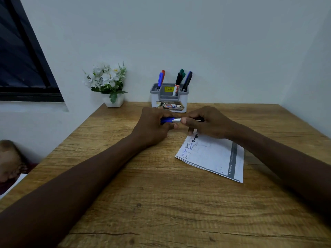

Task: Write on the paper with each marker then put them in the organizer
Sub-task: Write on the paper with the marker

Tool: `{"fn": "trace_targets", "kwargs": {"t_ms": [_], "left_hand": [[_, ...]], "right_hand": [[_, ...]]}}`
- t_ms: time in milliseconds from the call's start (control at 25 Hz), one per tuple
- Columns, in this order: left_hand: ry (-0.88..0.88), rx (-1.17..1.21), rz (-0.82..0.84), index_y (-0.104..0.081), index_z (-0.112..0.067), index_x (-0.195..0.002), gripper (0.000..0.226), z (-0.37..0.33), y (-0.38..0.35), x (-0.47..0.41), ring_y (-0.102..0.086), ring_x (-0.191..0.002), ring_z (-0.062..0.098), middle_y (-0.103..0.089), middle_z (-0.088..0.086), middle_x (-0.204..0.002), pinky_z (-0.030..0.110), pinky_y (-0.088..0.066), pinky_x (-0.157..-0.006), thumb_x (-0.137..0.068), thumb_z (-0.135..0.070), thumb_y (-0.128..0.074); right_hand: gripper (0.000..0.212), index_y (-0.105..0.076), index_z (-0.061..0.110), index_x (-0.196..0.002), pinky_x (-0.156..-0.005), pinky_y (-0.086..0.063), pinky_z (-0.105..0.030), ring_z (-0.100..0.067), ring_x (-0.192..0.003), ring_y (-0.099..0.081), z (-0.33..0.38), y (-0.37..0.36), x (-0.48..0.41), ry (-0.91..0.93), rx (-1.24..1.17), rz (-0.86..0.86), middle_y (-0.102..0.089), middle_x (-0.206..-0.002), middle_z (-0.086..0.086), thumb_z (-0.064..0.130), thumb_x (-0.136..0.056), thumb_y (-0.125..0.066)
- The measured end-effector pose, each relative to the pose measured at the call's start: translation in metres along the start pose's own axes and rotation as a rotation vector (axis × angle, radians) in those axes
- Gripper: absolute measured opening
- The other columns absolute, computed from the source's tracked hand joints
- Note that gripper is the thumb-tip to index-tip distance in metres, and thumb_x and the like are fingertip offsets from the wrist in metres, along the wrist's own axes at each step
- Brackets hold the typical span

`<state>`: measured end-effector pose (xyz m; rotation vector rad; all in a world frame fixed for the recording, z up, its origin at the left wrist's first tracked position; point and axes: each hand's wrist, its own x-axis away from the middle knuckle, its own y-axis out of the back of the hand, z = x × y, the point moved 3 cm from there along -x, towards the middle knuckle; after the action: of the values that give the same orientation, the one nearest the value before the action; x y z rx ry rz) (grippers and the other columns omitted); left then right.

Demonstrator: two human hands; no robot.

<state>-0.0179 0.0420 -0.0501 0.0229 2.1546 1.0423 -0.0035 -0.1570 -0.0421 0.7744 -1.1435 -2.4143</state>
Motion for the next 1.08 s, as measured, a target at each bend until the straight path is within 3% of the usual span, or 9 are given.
{"fn": "trace_targets", "kwargs": {"t_ms": [80, 200, 280, 400, 520, 640, 760, 920, 1080], "left_hand": [[-0.017, 0.009, -0.023, -0.079, -0.019, -0.110, 0.035, 0.002, 0.001, 0.000, -0.062, -0.070, -0.012, -0.079, -0.004, -0.095, 0.000, -0.043, -0.074, -0.077, -0.023, -0.087], [0.044, 0.017, -0.095, -0.075, -0.018, -0.119, 0.046, 0.006, 0.004, -0.001, -0.067, -0.079, -0.004, -0.079, -0.003, -0.100, 0.001, -0.046, -0.079, -0.075, -0.023, -0.088], [0.096, 0.060, -0.143, -0.072, -0.015, -0.123, 0.048, 0.010, 0.007, -0.002, -0.068, -0.076, -0.007, -0.076, -0.007, -0.093, 0.002, -0.048, -0.075, -0.078, -0.019, -0.087], [0.139, 0.088, -0.187, -0.073, -0.014, -0.120, 0.039, 0.014, 0.010, -0.003, -0.069, -0.079, -0.006, -0.075, -0.006, -0.091, 0.007, -0.054, -0.076, -0.082, -0.018, -0.083], [0.140, 0.058, -0.202, -0.074, -0.014, -0.118, 0.037, 0.015, 0.011, -0.002, -0.071, -0.084, 0.001, -0.077, -0.003, -0.097, 0.017, -0.058, -0.085, -0.083, -0.022, -0.082], [0.151, 0.048, -0.221, -0.075, -0.014, -0.118, 0.037, 0.018, 0.013, -0.002, -0.072, -0.087, 0.004, -0.078, -0.002, -0.099, 0.023, -0.058, -0.090, -0.083, -0.024, -0.081], [0.166, 0.028, -0.212, -0.074, -0.014, -0.119, 0.038, 0.019, 0.013, -0.002, -0.072, -0.091, 0.007, -0.078, 0.001, -0.103, 0.026, -0.057, -0.092, -0.084, -0.025, -0.081], [0.177, 0.014, -0.212, -0.074, -0.014, -0.119, 0.038, 0.020, 0.012, -0.002, -0.071, -0.093, 0.008, -0.078, 0.002, -0.106, 0.027, -0.057, -0.093, -0.084, -0.026, -0.081], [0.182, 0.004, -0.199, -0.073, -0.014, -0.121, 0.038, 0.020, 0.012, -0.002, -0.069, -0.093, 0.008, -0.077, 0.003, -0.107, 0.028, -0.056, -0.093, -0.085, -0.027, -0.080]], "right_hand": [[0.032, -0.073, 0.030, -0.125, -0.064, -0.046, -0.033, -0.013, -0.074, -0.065, -0.003, 0.001, -0.004, 0.036, 0.250, 0.010, -0.078, -0.094, 0.005, 0.044, -0.104, -0.054], [0.028, -0.064, 0.032, -0.129, -0.071, -0.040, -0.032, -0.016, -0.091, -0.060, -0.003, 0.003, -0.008, 0.053, 0.477, -0.039, -0.069, -0.098, 0.009, 0.039, -0.103, -0.056], [0.023, -0.060, 0.028, -0.122, -0.072, -0.043, -0.034, -0.017, -0.092, -0.060, -0.001, 0.006, -0.011, 0.063, 0.438, -0.091, -0.071, -0.101, 0.006, 0.033, -0.100, -0.062], [0.025, -0.056, 0.017, -0.118, -0.070, -0.055, -0.037, -0.016, -0.077, -0.068, 0.002, 0.019, -0.020, 0.111, 0.210, -0.212, -0.076, -0.101, 0.001, 0.019, -0.096, -0.069], [0.053, -0.046, 0.015, -0.135, -0.074, -0.062, -0.023, -0.017, -0.084, -0.075, 0.009, 0.037, -0.035, 0.119, 0.055, -0.402, -0.076, -0.106, -0.007, 0.004, -0.090, -0.072], [0.077, -0.038, 0.016, -0.148, -0.074, -0.060, -0.015, -0.011, -0.088, -0.074, 0.018, 0.047, -0.054, 0.189, 0.019, -0.589, -0.068, -0.122, -0.001, -0.001, -0.084, -0.076], [0.068, -0.044, 0.009, -0.144, -0.078, -0.061, -0.018, -0.017, -0.091, -0.074, 0.021, 0.046, -0.077, 0.235, 0.035, -0.683, -0.070, -0.118, -0.006, 0.002, -0.084, -0.077], [0.063, -0.047, 0.008, -0.142, -0.075, -0.053, -0.005, -0.012, -0.077, -0.070, 0.018, 0.036, -0.101, 0.220, 0.057, -0.688, -0.075, -0.101, -0.015, 0.007, -0.087, -0.078], [0.063, -0.049, 0.015, -0.143, -0.078, -0.063, -0.026, -0.015, -0.074, -0.072, 0.009, 0.031, -0.114, 0.179, 0.116, -0.686, -0.076, -0.095, -0.009, 0.011, -0.087, -0.078]]}}
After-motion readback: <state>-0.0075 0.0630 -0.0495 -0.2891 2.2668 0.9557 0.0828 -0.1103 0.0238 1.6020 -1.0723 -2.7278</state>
